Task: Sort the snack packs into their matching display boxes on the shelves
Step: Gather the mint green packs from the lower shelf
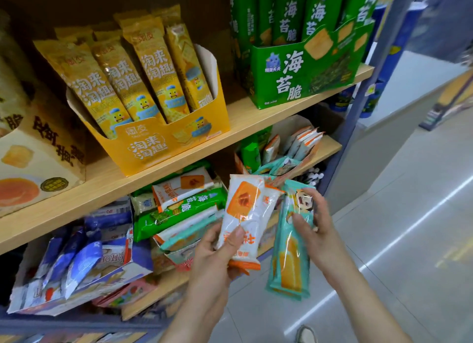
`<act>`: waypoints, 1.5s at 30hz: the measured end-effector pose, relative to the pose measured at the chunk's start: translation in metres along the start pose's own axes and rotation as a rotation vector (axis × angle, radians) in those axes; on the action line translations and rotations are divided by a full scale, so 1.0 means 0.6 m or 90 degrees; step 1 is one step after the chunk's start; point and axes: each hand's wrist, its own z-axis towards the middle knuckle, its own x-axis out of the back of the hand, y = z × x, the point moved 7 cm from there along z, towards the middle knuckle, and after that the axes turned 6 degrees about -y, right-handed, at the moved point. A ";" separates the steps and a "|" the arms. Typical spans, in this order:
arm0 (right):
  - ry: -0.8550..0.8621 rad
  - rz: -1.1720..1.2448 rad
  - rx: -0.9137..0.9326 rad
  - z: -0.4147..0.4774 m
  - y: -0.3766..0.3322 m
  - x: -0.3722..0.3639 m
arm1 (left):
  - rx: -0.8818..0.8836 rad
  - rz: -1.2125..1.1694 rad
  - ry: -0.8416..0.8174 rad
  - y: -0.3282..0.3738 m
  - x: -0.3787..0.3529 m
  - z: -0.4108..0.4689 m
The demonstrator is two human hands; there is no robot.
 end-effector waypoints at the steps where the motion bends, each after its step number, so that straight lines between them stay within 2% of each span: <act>1: 0.010 -0.071 0.008 -0.001 -0.009 0.017 | 0.006 0.006 -0.018 -0.007 -0.023 0.004; 3: 0.050 -0.093 -0.020 0.000 -0.012 0.048 | 0.004 0.027 -0.041 -0.016 -0.064 0.011; 5: 0.070 0.021 -0.080 0.004 -0.007 0.073 | -0.008 0.069 -0.051 -0.022 -0.102 0.020; 7: 0.018 0.129 -0.145 0.010 -0.005 0.084 | -0.025 0.109 -0.042 -0.026 -0.138 0.031; 9: -0.070 0.103 -0.180 0.020 -0.009 0.096 | -0.036 0.135 -0.034 -0.031 -0.175 0.047; 11: -0.107 0.062 -0.190 0.039 -0.012 0.119 | -0.039 0.151 -0.032 -0.040 -0.216 0.064; 16: -0.040 0.067 -0.206 0.104 -0.014 0.195 | -0.030 0.124 -0.024 -0.054 -0.304 0.105; 21: -0.062 0.027 -0.194 0.164 -0.022 0.230 | -0.129 0.132 0.095 -0.036 -0.331 0.140; 23: -0.061 0.015 -0.177 0.184 -0.027 0.240 | -0.218 0.234 0.144 -0.012 -0.329 0.147; 24: -0.055 0.006 -0.163 0.196 -0.028 0.248 | -0.301 0.338 0.171 0.009 -0.327 0.148; 26: -0.036 -0.034 -0.135 0.224 -0.031 0.265 | -0.513 0.654 0.204 0.051 -0.340 0.146; 28: -0.021 -0.090 -0.130 0.252 -0.028 0.276 | -0.619 0.910 0.207 0.061 -0.354 0.159; 30: -0.027 -0.136 -0.148 0.278 -0.015 0.282 | -0.595 1.035 0.222 0.065 -0.353 0.183; 34: -0.072 -0.204 -0.120 0.310 -0.004 0.279 | -0.491 1.144 0.240 0.078 -0.337 0.224; 39: -0.105 -0.310 -0.020 0.331 -0.014 0.264 | -0.426 1.297 0.172 0.069 -0.349 0.247; 42: -0.130 -0.316 0.009 0.341 -0.024 0.251 | -0.397 1.362 0.135 0.077 -0.365 0.262; 45: -0.160 -0.394 0.038 0.348 -0.030 0.240 | -0.392 1.405 0.096 0.086 -0.378 0.268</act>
